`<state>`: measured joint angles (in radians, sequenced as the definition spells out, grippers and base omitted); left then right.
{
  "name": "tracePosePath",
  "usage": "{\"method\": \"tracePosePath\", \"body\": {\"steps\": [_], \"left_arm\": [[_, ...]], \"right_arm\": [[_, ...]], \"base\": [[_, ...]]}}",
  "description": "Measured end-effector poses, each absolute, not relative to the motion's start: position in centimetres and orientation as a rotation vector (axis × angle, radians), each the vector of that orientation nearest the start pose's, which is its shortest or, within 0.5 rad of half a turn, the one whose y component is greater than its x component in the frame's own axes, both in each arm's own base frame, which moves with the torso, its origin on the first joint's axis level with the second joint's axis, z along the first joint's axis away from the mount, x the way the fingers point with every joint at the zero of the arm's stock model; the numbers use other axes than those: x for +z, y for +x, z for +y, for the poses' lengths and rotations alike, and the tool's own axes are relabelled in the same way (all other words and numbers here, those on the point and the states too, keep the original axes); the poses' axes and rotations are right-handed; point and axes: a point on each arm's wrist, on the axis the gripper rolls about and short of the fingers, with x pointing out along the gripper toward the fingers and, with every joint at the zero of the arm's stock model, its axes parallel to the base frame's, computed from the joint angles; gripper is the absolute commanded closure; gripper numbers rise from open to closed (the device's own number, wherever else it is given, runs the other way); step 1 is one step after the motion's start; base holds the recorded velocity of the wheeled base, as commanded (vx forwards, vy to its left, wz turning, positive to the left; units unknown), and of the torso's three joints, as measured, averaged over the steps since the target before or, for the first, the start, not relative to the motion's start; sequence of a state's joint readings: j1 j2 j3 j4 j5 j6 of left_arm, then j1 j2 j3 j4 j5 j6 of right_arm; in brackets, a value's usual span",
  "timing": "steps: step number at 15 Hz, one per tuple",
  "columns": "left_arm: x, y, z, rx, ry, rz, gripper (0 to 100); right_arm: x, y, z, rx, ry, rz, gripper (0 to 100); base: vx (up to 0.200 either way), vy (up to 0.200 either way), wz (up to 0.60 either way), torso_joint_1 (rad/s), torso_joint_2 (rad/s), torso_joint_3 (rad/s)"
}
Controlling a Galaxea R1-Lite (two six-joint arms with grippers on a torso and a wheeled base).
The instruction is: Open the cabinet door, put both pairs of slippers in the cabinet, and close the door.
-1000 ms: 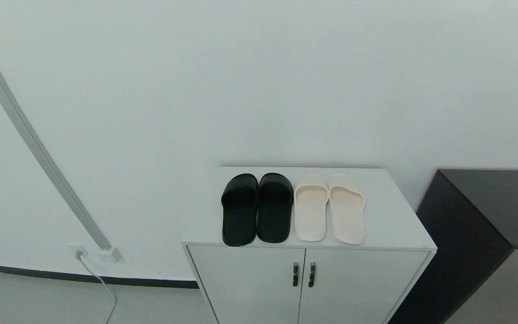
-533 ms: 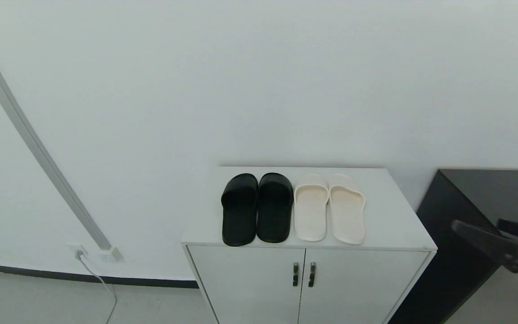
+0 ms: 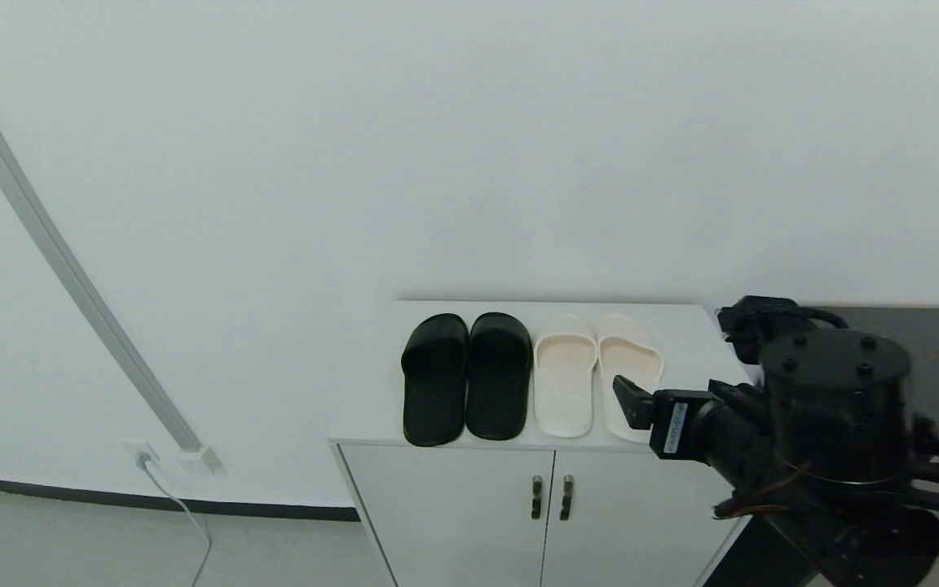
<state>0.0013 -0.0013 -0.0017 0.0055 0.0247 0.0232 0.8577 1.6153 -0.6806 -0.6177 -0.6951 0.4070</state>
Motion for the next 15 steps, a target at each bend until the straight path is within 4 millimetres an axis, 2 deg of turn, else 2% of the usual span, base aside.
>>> {"method": "tracePosePath", "body": {"steps": [3, 8, 11, 15], "left_arm": [[7.5, -2.3, 0.1, 0.025, 0.025, 0.003, 100], [7.5, -2.3, 0.1, 0.029, 0.024, 0.002, 100], [7.5, -2.3, 0.1, 0.029, 0.025, 0.002, 100], [7.5, -2.3, 0.1, 0.028, 0.025, 0.003, 100]], "right_arm": [[15.3, 20.4, 21.2, 0.072, 0.147, 0.274, 0], [14.1, 23.2, 23.1, 0.064, 0.071, 0.22, 0], [13.2, 25.9, 24.0, 0.043, 0.021, 0.164, 0], [11.2, 30.4, 24.9, -0.015, -0.008, 0.158, 0]], "base": [[0.0, 0.0, 0.0, 0.0, 0.0, 0.0], [0.0, 0.0, 0.0, 0.0, 0.0, 0.0], [0.0, 0.0, 0.0, 0.0, 0.0, 0.0], [0.0, 0.0, 0.0, 0.0, 0.0, 0.0]]}}
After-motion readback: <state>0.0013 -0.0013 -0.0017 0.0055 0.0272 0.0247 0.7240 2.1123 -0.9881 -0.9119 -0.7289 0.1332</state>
